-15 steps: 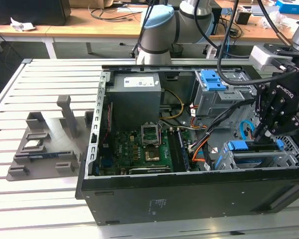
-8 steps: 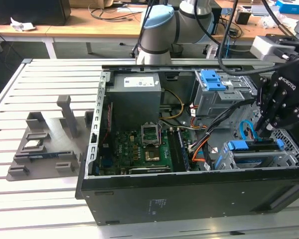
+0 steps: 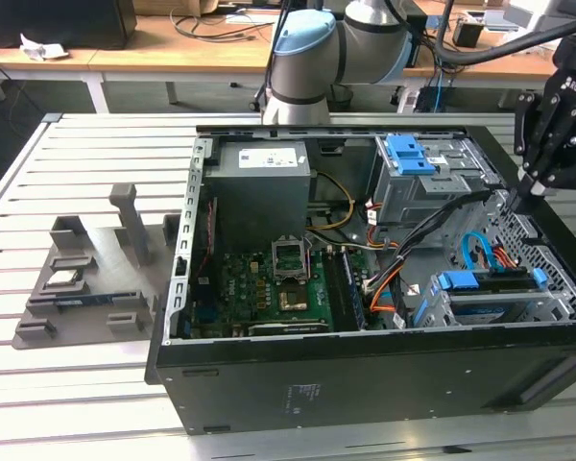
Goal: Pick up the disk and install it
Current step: 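Insert the second disk wire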
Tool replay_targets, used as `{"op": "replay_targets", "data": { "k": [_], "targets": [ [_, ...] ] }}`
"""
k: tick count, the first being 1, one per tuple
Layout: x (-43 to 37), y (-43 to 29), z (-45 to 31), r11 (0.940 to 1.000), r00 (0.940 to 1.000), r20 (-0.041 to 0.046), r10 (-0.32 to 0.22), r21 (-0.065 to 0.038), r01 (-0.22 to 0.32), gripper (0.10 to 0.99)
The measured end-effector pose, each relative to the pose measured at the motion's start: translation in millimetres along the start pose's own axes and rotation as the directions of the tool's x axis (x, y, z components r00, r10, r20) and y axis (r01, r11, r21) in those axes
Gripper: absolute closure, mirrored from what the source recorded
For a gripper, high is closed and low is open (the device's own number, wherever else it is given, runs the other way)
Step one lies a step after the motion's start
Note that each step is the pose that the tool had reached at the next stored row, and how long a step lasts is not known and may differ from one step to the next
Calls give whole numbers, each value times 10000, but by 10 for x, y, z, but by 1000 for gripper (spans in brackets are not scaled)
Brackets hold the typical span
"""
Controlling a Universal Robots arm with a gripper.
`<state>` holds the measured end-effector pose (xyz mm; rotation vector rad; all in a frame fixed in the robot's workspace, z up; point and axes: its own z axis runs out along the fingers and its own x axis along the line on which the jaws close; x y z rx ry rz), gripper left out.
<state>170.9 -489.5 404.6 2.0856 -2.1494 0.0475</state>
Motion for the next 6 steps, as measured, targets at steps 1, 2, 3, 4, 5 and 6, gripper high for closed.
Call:
{"op": "replay_targets", "data": {
  "k": [1, 2, 3, 4, 5, 6],
  "targets": [
    [0, 0, -1, 10000, 10000, 2, 0, 0, 0, 980],
    [0, 0, -2, 10000, 10000, 1, 0, 0, 0, 980],
    [0, 0, -3, 10000, 10000, -1, 0, 0, 0, 980],
    [0, 0, -4, 10000, 10000, -2, 0, 0, 0, 980],
    [0, 0, -4, 10000, 10000, -1, 0, 0, 0, 980],
    [0, 0, -5, 10000, 10000, -2, 0, 0, 0, 980]
  ]
}}
